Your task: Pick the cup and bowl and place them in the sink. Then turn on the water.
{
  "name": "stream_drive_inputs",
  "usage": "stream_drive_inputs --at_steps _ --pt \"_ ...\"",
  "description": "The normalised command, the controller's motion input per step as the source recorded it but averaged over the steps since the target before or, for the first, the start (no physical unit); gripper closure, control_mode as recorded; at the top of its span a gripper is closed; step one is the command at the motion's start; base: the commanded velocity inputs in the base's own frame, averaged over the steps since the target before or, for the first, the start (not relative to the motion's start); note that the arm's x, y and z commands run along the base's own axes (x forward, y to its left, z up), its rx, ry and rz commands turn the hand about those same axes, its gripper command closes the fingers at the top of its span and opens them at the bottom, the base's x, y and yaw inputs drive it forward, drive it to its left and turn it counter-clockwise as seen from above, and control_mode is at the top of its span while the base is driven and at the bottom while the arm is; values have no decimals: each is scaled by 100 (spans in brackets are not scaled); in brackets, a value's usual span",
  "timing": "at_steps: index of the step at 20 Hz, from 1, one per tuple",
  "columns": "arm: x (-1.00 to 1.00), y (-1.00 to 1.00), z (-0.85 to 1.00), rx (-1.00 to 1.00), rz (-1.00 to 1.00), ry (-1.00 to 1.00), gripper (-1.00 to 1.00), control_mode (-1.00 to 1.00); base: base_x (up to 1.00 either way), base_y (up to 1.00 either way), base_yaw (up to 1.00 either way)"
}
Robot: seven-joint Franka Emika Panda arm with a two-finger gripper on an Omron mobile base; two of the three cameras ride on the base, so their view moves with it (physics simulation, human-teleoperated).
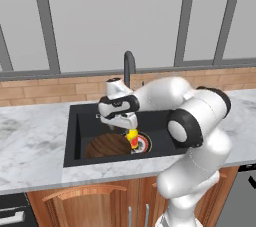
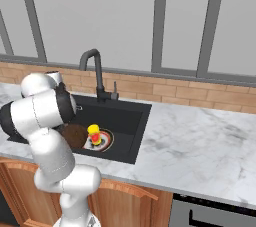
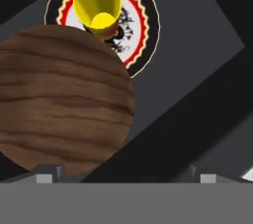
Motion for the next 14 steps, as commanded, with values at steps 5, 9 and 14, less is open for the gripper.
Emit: stream_drive_inputs --at_steps 5,9,14 --pt "-35 -16 30 12 7 -15 -100 -100 0 0 0" --pt "-36 -20 32 16 2 -8 -100 -100 0 0 0" --pt "-32 -20 34 13 6 -5 -100 -100 0 0 0"
